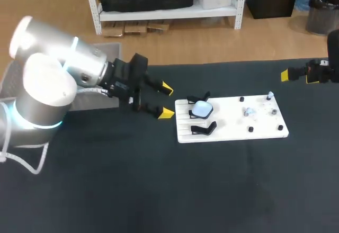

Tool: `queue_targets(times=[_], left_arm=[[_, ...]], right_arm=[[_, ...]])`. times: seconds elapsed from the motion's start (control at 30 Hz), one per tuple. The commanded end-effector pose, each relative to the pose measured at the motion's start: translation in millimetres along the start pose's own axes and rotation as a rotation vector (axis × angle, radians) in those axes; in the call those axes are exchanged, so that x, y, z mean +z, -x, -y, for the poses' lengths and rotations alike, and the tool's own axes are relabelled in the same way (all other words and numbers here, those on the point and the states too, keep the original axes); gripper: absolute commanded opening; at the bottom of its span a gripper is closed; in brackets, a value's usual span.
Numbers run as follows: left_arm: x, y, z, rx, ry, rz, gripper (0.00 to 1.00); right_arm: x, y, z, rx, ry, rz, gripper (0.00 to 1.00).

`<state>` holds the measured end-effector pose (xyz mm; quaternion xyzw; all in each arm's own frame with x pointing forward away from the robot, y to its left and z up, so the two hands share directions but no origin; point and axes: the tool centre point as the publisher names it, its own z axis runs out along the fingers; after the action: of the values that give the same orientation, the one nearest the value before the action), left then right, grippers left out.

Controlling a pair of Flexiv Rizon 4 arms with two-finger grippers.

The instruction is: Pick up each earbud case from the left stands, insert the matching earbuds, close the lid, and place the case in the box.

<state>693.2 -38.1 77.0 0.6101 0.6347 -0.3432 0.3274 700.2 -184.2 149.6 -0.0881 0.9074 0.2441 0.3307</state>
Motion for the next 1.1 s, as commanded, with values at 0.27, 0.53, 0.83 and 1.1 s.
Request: queue_targets(times=[0.27, 0.53, 0.83, 1.1], left_arm=[[40.3, -1.6, -7.7, 0.051, -0.018, 0.043, 0.89], [58.3, -3.9, -13.0, 0.051, -0.045, 0.034, 0.54], [67.5, -7.0, -24.0, 0.049, -0.053, 0.018, 0.49], [71.4, -10.7, -30.6, 0.040, -0.061, 0.009, 0.49]], right_arm=[[0.1, 0.4, 0.9, -0.001, 0.003, -0.001, 1.00], [0.1, 0.4, 0.9, -0.001, 0.003, -0.001, 1.00], [0.1, 0.4, 0.9, -0.001, 0.003, -0.001, 1.00], [0.1, 0.4, 0.9, -0.001, 0.003, -0.001, 1.00]])
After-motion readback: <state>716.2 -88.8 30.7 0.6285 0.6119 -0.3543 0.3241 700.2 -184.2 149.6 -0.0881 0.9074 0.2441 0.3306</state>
